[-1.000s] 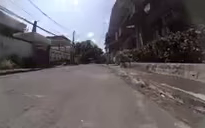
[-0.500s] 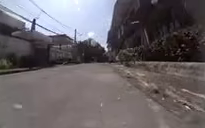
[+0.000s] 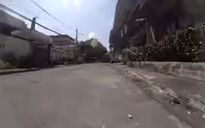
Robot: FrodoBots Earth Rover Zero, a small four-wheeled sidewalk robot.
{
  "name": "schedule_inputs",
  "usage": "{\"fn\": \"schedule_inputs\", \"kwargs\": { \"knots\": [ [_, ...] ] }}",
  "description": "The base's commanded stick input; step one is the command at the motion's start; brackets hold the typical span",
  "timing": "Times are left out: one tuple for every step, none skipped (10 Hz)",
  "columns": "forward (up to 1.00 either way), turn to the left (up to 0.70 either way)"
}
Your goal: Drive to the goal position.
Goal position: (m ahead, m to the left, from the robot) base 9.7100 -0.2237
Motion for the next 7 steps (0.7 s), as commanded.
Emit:
{"fn": "schedule_inputs", "kwargs": {
  "knots": [
    [1.00, 0.00],
    [1.00, 0.00],
    [1.00, 0.00],
    [1.00, 0.00],
    [1.00, 0.00],
    [1.00, -0.12],
    [1.00, -0.40]
  ]
}}
